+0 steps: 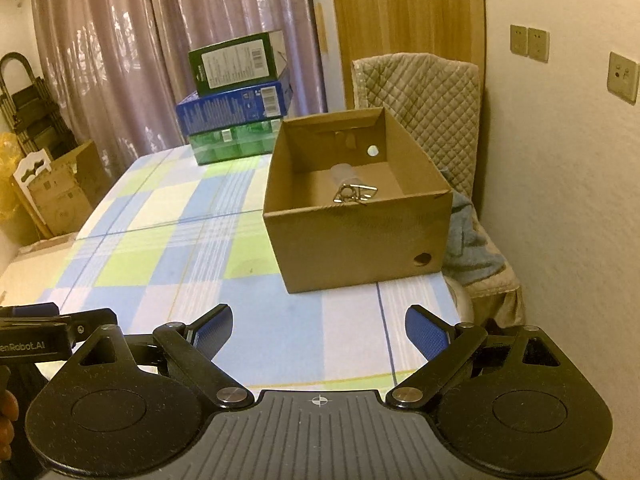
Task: Organize rigid objects
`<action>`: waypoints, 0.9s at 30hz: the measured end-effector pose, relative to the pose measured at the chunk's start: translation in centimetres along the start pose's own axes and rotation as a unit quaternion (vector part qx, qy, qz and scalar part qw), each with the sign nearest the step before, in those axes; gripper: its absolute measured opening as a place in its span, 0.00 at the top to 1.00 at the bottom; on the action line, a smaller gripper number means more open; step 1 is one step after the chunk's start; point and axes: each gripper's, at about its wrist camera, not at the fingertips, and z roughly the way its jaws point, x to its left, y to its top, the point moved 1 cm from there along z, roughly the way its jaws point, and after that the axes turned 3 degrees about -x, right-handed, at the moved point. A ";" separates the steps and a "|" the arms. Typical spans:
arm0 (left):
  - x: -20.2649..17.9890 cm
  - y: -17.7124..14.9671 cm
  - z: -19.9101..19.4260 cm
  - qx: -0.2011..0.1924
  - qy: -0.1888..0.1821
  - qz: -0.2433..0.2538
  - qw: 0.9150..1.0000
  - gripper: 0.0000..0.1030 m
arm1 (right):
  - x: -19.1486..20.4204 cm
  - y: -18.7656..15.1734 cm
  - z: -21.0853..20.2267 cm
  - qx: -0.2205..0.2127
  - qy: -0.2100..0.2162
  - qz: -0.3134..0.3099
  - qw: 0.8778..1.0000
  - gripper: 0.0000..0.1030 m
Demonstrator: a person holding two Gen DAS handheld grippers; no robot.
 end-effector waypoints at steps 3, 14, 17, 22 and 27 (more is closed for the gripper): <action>-0.2 -0.2 -0.2 0.000 -0.002 0.001 1.000 0.01 | 0.2 -0.4 -0.2 0.001 0.000 -0.007 1.000 0.12; -1.4 -0.3 -0.5 -0.003 -0.012 0.012 1.000 0.01 | 0.7 -0.8 -0.5 0.000 -0.003 -0.020 1.000 0.12; -1.5 -0.4 -0.5 -0.004 -0.009 0.016 1.000 0.01 | 0.6 -0.9 -0.5 0.001 -0.002 -0.017 1.000 0.12; -1.5 -0.4 -0.4 -0.003 -0.008 0.016 1.000 0.01 | 0.6 -0.8 -0.6 0.002 -0.002 -0.015 1.000 0.12; -1.5 -0.4 -0.4 -0.002 -0.008 0.016 1.000 0.01 | 0.5 -0.9 -0.6 0.002 -0.004 -0.014 1.000 0.12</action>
